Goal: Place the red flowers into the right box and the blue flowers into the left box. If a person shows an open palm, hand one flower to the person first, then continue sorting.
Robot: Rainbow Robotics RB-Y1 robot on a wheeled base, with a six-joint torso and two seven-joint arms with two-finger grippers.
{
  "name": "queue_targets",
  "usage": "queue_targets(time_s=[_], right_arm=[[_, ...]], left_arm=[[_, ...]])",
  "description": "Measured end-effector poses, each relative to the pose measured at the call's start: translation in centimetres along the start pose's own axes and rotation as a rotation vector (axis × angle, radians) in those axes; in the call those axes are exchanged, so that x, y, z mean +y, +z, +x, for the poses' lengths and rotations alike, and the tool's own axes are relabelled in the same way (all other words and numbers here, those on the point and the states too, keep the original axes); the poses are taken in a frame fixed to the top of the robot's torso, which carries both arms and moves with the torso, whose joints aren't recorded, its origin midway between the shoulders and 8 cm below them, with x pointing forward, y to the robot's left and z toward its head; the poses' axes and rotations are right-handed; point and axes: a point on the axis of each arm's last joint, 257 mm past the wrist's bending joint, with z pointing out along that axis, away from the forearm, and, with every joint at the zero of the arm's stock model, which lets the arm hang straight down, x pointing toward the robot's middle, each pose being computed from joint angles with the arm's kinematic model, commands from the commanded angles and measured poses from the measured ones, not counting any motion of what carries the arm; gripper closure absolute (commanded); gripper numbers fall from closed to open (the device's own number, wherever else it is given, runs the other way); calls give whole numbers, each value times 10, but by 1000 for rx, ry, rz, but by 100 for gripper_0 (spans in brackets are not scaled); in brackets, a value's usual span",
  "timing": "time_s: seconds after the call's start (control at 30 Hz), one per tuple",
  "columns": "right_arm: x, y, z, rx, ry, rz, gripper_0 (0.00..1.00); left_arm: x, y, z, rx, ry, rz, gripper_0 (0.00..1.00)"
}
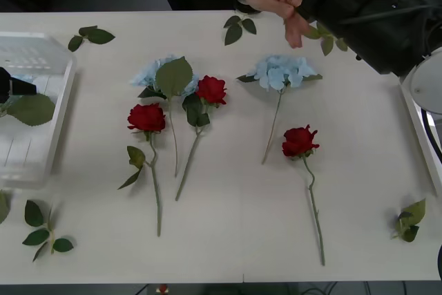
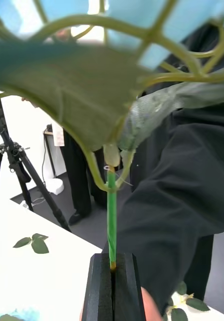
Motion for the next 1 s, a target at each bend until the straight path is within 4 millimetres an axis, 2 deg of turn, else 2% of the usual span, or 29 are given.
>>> queue_targets(time_s=[0.43, 0.47, 0.5, 0.53, 0.57, 0.83, 1.0], right_arm=[[-2, -2, -2, -5, 15, 3, 100], [-2, -2, -2, -6, 18, 1, 84], [-2, -2, -2, -6, 18, 1, 32], [-2, -2, -2, -7, 17, 1, 5], [-2, -2, -2, -7, 16, 1, 0], [5, -3, -9, -22, 36, -18, 0], [3, -16, -2, 5, 48, -30, 0]], left_arm=[[0, 0, 0, -1, 0, 0, 0], [0, 0, 0, -1, -1, 0, 0], [0, 0, 0, -2, -1, 0, 0], [1, -1, -1, -3, -2, 0, 0], [1, -1, -1, -5, -3, -1, 0], [5, -6, -6, -21, -16, -3, 0], [5, -6, -6, -21, -16, -3, 0]])
